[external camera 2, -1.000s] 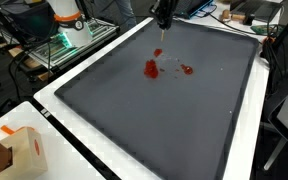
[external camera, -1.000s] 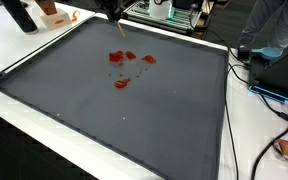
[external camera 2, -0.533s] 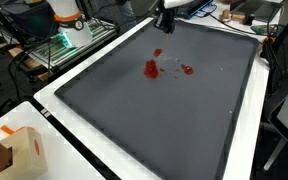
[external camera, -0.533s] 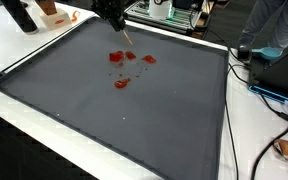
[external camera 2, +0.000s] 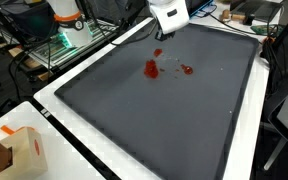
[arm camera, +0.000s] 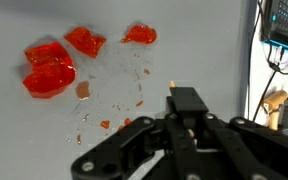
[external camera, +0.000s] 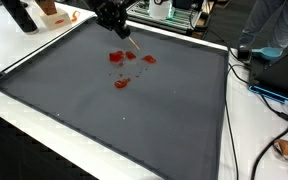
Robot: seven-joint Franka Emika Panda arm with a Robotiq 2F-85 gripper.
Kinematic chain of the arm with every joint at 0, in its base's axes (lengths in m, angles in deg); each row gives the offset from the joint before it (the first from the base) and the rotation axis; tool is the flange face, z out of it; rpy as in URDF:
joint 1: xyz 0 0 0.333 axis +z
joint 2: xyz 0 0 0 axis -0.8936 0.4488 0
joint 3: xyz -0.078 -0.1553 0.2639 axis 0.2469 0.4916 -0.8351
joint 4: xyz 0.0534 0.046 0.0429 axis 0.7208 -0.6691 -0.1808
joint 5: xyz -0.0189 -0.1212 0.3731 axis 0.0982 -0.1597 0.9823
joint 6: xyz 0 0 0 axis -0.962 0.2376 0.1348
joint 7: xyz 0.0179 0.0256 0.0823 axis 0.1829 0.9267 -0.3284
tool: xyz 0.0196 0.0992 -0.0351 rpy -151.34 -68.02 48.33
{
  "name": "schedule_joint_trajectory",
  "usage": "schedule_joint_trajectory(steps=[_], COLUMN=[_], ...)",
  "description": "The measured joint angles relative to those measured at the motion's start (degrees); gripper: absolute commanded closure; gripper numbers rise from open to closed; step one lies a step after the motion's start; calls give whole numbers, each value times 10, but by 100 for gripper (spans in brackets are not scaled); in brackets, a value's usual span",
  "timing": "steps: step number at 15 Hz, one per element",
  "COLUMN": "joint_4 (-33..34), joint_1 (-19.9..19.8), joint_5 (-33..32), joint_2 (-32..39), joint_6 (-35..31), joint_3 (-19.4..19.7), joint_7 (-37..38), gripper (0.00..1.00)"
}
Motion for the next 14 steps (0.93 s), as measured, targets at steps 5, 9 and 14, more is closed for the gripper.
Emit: schedule_joint_trajectory(steps=[5,9,14], joint_4=[-17,-31,-48], joint_1=[-1,0,0], joint_5=[52,78,113], joint_2=[23,37,42], joint_6=[-1,-10,-54], joint_3=[-6,-9,-9], joint_7=[-23,-24,-24], gripper=[97,97,97])
